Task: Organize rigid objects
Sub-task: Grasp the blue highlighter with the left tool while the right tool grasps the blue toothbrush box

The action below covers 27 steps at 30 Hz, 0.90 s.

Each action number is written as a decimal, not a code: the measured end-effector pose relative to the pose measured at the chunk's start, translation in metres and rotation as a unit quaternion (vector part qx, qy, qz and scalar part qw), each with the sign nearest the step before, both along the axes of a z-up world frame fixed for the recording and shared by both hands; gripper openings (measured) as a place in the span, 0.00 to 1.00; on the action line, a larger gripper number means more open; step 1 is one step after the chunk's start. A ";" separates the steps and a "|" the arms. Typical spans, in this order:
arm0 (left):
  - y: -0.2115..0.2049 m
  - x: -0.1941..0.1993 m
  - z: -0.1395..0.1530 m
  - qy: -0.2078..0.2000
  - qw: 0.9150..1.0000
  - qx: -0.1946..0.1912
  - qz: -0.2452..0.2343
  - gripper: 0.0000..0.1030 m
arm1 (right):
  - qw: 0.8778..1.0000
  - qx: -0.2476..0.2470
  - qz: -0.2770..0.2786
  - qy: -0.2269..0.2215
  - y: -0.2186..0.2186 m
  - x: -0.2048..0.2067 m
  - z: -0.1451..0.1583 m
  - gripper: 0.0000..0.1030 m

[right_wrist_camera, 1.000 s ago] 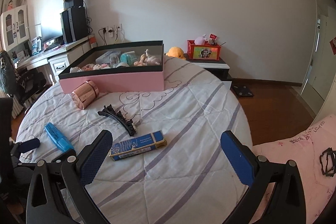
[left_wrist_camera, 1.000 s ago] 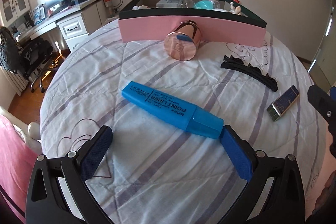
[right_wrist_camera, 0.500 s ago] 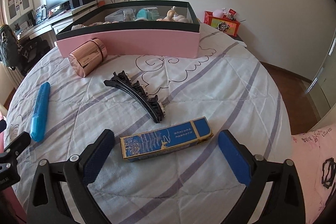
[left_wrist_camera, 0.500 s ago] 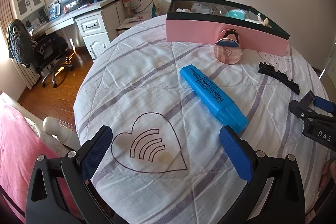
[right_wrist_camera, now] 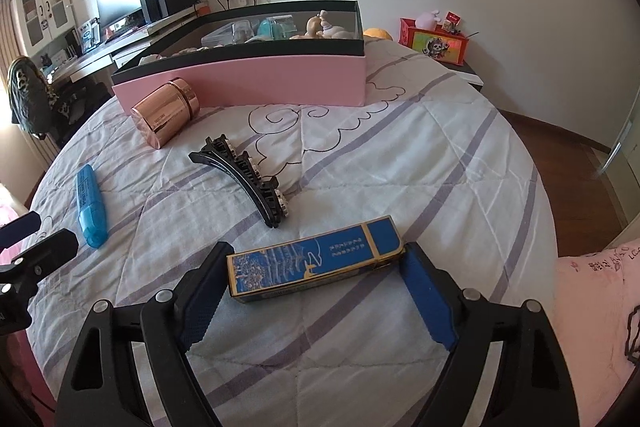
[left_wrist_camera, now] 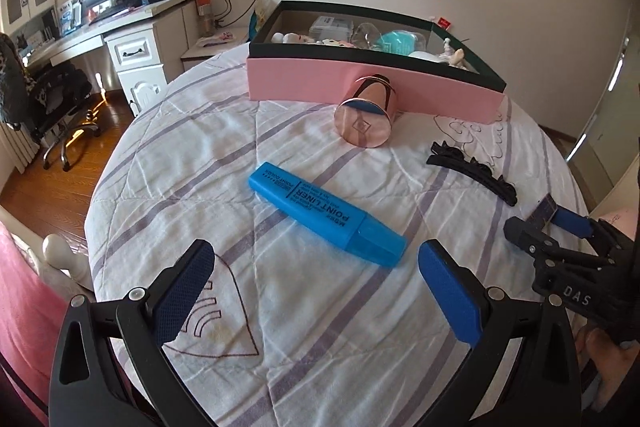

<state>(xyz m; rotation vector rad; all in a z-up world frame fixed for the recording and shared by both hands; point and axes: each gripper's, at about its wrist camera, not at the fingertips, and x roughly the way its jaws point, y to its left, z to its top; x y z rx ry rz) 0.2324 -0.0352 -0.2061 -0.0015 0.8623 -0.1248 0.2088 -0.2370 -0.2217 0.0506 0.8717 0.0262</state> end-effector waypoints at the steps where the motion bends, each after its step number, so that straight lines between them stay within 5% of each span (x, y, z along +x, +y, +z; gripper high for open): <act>1: -0.002 0.006 -0.003 0.004 1.000 0.006 0.000 1.00 | 1.000 -0.001 0.001 0.000 0.000 0.000 0.000 0.83; 4: -0.001 0.019 -0.015 0.032 0.999 0.002 -0.017 1.00 | 1.000 0.002 0.001 0.000 0.000 0.001 0.000 0.83; 11: -0.014 0.030 -0.021 0.026 0.999 0.034 -0.017 1.00 | 1.000 0.004 0.001 -0.001 0.000 0.006 0.000 0.83; 20: 0.033 0.015 -0.018 0.005 0.997 0.051 0.063 1.00 | 1.000 0.010 0.008 -0.005 0.001 0.006 0.002 0.83; 23: 0.040 0.014 -0.019 -0.003 0.998 0.034 0.062 0.85 | 1.000 0.009 0.008 -0.006 0.002 0.007 0.002 0.83; 27: 0.032 0.017 -0.018 -0.017 0.999 0.035 0.027 0.54 | 1.000 0.008 0.010 -0.005 0.002 0.007 0.002 0.83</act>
